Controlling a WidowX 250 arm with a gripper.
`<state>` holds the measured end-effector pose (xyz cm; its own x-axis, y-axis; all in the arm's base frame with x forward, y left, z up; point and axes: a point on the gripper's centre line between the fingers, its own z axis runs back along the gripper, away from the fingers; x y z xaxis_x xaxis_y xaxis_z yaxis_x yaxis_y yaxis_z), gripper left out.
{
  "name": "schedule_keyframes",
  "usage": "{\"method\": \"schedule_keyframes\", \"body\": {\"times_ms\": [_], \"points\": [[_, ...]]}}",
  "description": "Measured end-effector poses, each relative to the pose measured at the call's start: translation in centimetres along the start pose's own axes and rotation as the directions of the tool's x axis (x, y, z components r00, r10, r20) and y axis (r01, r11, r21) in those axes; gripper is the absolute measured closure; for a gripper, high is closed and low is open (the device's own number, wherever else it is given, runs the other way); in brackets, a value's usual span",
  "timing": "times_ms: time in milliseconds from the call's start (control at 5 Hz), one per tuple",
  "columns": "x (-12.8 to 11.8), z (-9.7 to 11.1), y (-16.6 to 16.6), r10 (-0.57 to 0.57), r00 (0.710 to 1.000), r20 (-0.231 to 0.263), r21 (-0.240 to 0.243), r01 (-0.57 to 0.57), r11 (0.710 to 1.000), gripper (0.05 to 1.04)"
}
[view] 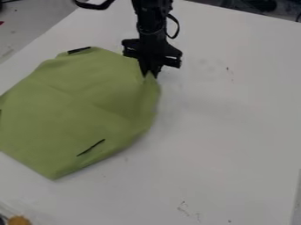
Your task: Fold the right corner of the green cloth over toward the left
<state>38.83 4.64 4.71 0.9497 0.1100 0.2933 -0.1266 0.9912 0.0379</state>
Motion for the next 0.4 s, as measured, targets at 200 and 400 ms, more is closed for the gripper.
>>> {"method": "schedule_keyframes", "body": {"times_ms": [200, 400], "points": [[-1.0, 1.9, 3.6, 0.102, 0.992, 0.079, -0.001, -0.102, 0.995, 1.017], [-3.5, 2.9, 8.8, 0.249, 0.963, 0.107, -0.019, -0.248, 0.969, 1.017]]}}
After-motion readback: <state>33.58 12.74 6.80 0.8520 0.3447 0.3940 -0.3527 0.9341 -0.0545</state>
